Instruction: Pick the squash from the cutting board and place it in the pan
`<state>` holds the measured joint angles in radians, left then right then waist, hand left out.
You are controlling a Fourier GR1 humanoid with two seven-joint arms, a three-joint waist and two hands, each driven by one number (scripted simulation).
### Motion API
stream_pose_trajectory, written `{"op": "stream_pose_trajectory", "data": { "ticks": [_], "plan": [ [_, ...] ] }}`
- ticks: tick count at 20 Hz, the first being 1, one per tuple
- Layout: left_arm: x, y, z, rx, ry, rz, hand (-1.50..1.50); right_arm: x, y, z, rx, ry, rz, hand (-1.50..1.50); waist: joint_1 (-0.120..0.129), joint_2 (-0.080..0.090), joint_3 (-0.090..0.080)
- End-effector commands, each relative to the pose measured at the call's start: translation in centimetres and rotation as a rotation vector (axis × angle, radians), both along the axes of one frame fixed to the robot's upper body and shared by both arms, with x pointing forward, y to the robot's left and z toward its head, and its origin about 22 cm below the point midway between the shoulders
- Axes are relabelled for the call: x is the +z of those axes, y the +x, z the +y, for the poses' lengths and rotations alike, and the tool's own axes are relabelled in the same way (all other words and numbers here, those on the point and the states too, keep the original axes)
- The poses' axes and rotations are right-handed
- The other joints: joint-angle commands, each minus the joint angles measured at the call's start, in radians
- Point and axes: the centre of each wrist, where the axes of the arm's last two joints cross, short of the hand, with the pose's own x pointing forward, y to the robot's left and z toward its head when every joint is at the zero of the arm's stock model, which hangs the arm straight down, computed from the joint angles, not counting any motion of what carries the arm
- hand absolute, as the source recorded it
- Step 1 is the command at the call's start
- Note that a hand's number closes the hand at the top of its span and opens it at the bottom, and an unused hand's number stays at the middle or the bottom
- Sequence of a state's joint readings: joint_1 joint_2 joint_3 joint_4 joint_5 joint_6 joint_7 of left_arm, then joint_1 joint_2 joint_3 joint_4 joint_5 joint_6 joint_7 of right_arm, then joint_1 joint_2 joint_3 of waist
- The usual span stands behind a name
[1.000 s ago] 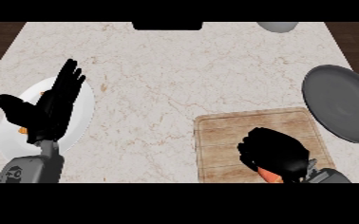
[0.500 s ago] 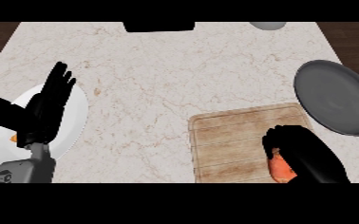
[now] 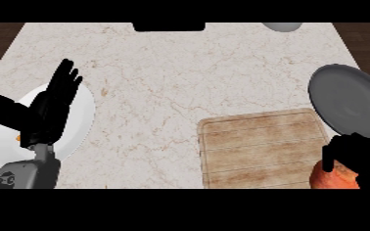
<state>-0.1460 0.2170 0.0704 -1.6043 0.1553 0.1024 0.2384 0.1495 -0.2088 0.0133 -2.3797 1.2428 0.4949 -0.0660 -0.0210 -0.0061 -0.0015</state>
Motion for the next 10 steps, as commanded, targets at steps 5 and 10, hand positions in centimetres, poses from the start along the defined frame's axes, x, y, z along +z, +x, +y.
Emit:
{"op": "stream_pose_trajectory", "data": {
  "ticks": [5, 10],
  "plan": [
    [-0.9, -0.4, -0.6, -0.021, 0.002, 0.004, 0.0, 4.2, 0.2, -2.8, -0.113, 0.132, -0.102, 1.5, 0.015, 0.004, 0.002],
    [-0.3, -0.6, -1.4, -0.035, -0.006, -0.014, 0.0, 2.7, 3.8, -6.9, -0.216, 0.21, -0.162, 1.5, 0.023, 0.006, 0.003]
  ]
}}
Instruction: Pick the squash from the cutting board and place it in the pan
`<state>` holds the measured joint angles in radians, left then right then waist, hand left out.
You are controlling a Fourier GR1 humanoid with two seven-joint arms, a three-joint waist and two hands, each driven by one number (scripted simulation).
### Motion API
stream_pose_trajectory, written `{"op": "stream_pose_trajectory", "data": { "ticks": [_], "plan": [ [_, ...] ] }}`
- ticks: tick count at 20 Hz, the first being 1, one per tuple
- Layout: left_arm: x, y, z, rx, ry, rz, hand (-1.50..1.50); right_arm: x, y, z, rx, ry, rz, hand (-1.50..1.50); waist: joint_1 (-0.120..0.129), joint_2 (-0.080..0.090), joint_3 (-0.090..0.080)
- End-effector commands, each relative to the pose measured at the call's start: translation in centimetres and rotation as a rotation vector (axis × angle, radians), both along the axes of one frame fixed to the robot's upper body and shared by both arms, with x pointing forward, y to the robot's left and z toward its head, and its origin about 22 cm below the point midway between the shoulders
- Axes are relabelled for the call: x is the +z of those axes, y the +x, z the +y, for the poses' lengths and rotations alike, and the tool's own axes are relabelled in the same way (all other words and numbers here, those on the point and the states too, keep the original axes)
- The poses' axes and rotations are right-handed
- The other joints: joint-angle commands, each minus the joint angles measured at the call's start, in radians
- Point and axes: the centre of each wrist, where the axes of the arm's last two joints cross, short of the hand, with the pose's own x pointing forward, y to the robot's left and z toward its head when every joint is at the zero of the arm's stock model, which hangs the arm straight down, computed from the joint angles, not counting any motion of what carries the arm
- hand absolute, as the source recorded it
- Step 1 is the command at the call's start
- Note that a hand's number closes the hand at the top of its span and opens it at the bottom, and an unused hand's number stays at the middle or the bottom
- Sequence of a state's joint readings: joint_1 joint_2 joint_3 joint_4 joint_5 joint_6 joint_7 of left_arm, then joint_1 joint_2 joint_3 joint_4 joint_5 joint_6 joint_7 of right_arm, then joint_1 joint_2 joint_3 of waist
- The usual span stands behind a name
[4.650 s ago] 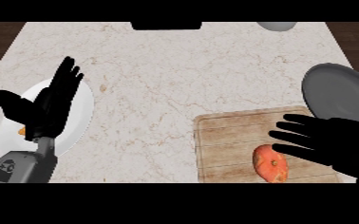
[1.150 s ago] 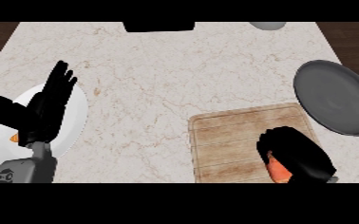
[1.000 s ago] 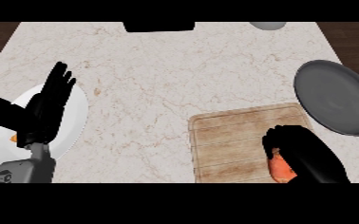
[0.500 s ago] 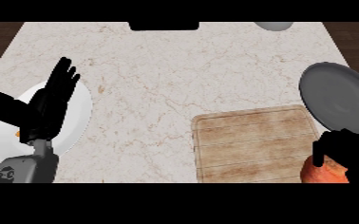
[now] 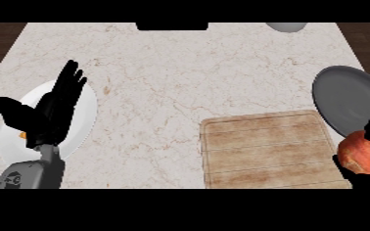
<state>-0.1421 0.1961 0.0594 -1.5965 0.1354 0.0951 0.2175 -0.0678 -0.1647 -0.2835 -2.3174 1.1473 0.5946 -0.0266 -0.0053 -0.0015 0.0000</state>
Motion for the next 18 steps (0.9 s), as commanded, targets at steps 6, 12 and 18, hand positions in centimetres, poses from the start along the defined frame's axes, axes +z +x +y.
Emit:
{"op": "stream_pose_trajectory", "data": {
  "ticks": [6, 12, 18],
  "plan": [
    [0.4, 0.1, 1.0, -0.003, -0.003, -0.004, 0.0, -0.6, 5.3, -10.1, -0.073, 0.171, -0.1, 1.5, 0.012, 0.005, 0.001],
    [0.9, 1.5, 0.8, -0.015, -0.001, 0.016, 0.0, -1.5, 9.4, -15.3, -0.088, 0.215, -0.076, 1.5, 0.015, 0.006, 0.001],
    [0.6, 0.9, -0.4, -0.029, -0.008, 0.0, 0.0, -7.0, 11.1, -19.2, 0.001, 0.205, -0.013, 1.5, 0.02, 0.006, 0.001]
  ]
}}
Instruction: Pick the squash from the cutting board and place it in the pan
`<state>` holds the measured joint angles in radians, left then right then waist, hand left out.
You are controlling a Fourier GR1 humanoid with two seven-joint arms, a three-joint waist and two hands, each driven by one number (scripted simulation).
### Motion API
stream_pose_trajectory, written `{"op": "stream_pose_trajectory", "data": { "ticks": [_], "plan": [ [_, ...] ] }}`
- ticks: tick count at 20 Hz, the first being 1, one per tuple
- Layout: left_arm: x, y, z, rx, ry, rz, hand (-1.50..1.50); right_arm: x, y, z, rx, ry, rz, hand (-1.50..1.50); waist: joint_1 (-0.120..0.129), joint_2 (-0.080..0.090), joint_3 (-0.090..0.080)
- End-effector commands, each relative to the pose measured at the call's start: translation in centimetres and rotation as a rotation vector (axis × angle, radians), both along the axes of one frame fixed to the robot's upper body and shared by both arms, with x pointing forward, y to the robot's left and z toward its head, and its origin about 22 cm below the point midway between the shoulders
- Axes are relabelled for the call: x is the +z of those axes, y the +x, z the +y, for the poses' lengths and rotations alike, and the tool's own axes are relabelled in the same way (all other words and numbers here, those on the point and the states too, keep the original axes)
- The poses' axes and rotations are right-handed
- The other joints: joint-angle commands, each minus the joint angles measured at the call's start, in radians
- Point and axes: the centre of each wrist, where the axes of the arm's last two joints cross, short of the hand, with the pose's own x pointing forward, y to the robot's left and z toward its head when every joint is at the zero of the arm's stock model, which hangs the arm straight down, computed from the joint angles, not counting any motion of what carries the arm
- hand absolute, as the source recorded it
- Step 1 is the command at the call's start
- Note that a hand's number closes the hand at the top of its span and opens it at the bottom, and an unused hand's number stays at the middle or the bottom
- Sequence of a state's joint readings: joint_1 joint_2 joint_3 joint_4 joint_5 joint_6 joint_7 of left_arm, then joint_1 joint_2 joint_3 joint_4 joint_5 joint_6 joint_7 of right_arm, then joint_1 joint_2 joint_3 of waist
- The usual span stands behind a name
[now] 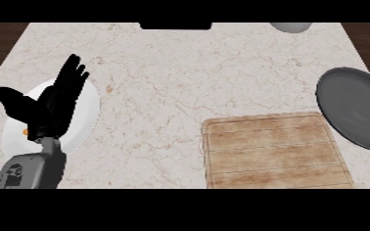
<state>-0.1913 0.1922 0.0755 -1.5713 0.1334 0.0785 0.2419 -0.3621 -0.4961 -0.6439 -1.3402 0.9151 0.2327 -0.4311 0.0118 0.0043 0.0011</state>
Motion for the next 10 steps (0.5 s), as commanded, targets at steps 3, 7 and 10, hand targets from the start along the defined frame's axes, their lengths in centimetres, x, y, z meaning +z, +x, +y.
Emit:
{"op": "stream_pose_trajectory", "data": {
  "ticks": [3, 7, 10],
  "plan": [
    [-1.4, -1.2, -0.9, -0.017, -0.008, 0.001, 0.0, -5.1, 2.1, -2.7, 0.077, 0.025, 0.041, 1.5, 0.01, 0.002, 0.001],
    [0.6, -1.0, -0.9, 0.005, -0.009, -0.001, 0.0, -6.1, 4.6, -2.5, 0.054, -0.007, 0.075, 1.5, 0.01, 0.001, 0.0],
    [-0.6, -0.4, -1.3, -0.009, 0.002, -0.015, 0.0, -9.0, 5.1, -1.5, -0.016, 0.028, 0.181, 1.5, 0.016, 0.006, 0.001]
  ]
}}
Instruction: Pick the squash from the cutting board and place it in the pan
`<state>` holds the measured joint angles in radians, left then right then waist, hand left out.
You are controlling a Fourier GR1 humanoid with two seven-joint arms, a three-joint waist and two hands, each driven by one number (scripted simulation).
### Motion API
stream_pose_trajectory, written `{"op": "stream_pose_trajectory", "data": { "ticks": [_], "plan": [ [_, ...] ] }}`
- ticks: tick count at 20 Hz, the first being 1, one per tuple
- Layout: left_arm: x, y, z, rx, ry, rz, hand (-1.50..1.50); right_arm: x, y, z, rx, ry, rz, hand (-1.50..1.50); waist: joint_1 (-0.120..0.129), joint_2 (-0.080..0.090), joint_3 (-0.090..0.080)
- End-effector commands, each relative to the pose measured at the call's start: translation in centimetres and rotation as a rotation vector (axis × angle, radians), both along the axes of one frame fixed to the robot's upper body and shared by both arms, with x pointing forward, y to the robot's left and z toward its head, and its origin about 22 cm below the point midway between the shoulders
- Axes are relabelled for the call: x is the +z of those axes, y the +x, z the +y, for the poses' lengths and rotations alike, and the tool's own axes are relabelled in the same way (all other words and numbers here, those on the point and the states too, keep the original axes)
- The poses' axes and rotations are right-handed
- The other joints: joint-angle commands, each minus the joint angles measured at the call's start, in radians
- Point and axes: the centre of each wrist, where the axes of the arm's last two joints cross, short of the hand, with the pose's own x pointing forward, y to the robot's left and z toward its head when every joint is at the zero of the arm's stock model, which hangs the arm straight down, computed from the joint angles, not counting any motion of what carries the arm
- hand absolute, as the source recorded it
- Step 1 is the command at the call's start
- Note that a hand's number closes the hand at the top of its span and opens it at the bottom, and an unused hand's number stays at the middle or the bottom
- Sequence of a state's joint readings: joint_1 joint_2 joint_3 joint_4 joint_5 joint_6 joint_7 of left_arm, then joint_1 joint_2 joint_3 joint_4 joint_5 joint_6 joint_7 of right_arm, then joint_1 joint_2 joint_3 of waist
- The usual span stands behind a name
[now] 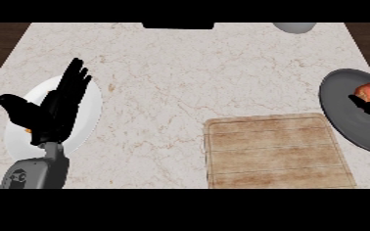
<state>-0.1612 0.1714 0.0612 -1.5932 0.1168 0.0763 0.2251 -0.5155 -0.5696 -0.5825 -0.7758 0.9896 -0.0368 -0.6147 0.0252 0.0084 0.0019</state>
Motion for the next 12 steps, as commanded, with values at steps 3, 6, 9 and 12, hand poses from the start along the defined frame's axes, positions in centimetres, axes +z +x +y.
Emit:
{"op": "stream_pose_trajectory", "data": {
  "ticks": [3, 6, 9, 12],
  "plan": [
    [0.6, 0.6, -0.1, -0.016, -0.002, 0.009, 0.0, -2.4, 0.3, -1.1, -0.153, 0.109, 0.183, -1.5, 0.01, 0.004, 0.001],
    [1.4, 0.5, 0.0, -0.015, 0.007, -0.031, 0.0, -3.6, -1.2, -2.7, -0.104, 0.173, 0.222, -1.5, 0.011, 0.004, 0.002],
    [0.8, 0.7, -0.8, -0.025, 0.02, 0.0, 0.0, -4.3, -1.1, -2.5, -0.07, 0.207, 0.187, -1.5, 0.009, 0.006, 0.002],
    [1.1, 1.4, 0.6, 0.017, 0.002, -0.022, 0.0, -3.8, -0.5, -2.3, -0.034, 0.328, 0.093, -1.5, -0.004, 0.0, 0.001]
  ]
}}
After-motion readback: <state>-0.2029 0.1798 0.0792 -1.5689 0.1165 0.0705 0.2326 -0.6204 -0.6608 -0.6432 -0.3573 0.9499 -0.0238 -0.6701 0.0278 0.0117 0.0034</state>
